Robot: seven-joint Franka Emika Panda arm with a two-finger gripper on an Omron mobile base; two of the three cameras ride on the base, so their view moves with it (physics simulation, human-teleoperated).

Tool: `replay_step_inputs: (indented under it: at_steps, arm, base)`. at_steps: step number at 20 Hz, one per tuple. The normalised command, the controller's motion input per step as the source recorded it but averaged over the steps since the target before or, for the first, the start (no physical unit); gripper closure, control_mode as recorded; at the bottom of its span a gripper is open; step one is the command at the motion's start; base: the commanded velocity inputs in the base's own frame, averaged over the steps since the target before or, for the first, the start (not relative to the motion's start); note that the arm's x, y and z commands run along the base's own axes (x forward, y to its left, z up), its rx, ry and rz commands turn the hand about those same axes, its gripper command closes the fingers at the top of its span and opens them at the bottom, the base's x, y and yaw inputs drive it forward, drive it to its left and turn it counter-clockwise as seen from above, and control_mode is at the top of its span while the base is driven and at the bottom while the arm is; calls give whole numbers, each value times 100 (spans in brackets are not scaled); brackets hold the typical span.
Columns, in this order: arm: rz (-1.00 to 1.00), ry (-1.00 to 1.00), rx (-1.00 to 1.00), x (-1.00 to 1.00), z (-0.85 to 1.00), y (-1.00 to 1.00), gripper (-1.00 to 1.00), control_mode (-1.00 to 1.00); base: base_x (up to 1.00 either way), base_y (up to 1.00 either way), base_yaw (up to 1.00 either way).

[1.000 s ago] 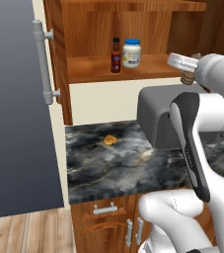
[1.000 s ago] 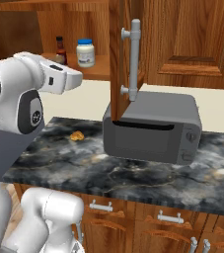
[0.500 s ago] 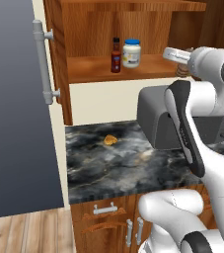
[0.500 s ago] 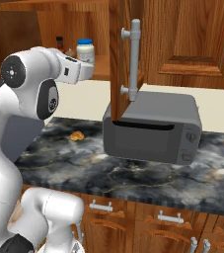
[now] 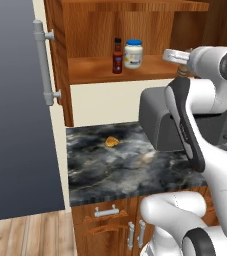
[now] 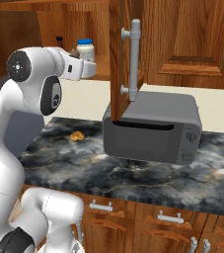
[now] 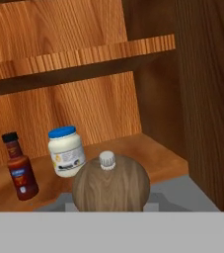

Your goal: There are various items on the counter. Only move the condiments/shakers into the cabinet.

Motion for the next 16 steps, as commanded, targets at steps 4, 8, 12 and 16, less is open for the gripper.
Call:
replay_step_inputs:
  at_steps: [4, 8, 12, 16]
  arm:
    - [0, 1, 0, 0, 0, 0, 100, -100]
    - [0, 0, 0, 12, -3, 0, 100, -100]
    - [0, 0, 0, 34, -9, 0, 100, -100]
    - [0, 0, 0, 36, -3, 0, 100, -100]
  base:
    - [0, 0, 0]
    - [0, 0, 0]
    - [0, 0, 0]
    - [0, 0, 0]
